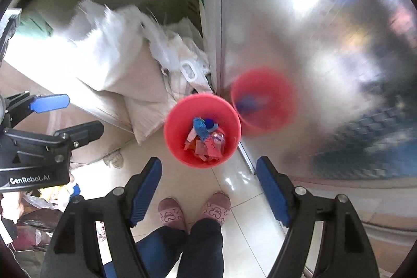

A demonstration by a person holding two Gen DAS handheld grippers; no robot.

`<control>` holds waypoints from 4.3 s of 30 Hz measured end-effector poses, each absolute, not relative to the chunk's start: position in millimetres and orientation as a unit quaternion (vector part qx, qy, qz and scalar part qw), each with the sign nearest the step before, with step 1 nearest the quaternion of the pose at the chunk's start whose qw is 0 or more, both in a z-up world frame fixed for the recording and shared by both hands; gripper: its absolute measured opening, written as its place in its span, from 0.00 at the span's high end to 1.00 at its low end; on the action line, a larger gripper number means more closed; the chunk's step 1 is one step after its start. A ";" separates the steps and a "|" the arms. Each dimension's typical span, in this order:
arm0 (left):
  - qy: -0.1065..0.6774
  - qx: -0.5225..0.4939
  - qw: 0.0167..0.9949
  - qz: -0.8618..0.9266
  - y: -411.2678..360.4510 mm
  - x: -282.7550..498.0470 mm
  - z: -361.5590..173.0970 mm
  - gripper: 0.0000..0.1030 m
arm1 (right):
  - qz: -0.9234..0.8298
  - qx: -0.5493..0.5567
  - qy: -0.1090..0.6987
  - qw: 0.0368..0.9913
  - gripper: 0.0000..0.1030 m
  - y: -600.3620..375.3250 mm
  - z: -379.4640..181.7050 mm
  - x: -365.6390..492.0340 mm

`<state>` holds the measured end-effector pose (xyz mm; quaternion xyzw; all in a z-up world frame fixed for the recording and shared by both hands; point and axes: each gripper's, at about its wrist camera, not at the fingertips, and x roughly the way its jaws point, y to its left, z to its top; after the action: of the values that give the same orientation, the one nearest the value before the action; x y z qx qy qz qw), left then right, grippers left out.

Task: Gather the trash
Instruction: 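Raise both open tools back up over the counter, then grasp the yellow snack packet with the left tool while the right tool grasps the white wipe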

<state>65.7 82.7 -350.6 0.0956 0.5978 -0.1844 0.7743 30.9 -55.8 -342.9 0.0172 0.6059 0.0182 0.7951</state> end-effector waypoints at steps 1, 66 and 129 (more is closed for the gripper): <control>0.595 0.093 0.776 -0.185 85.2 63.2 -336.3 0.20 | 0.018 0.017 0.601 0.799 0.29 -52.7 -329.9 29.6; 0.505 0.244 0.742 -0.368 -247.9 350.8 -140.0 0.15 | -0.199 0.106 0.503 0.834 0.05 -321.3 -110.8 201.8; 0.519 0.171 0.767 -0.337 -242.0 354.4 -125.5 0.60 | -0.099 0.089 0.539 0.831 0.89 -340.8 -127.5 248.7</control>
<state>354.4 -242.0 -125.5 0.1711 0.5192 -0.3366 0.7667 248.7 -340.8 -127.5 0.0887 0.5394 -0.0990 0.8315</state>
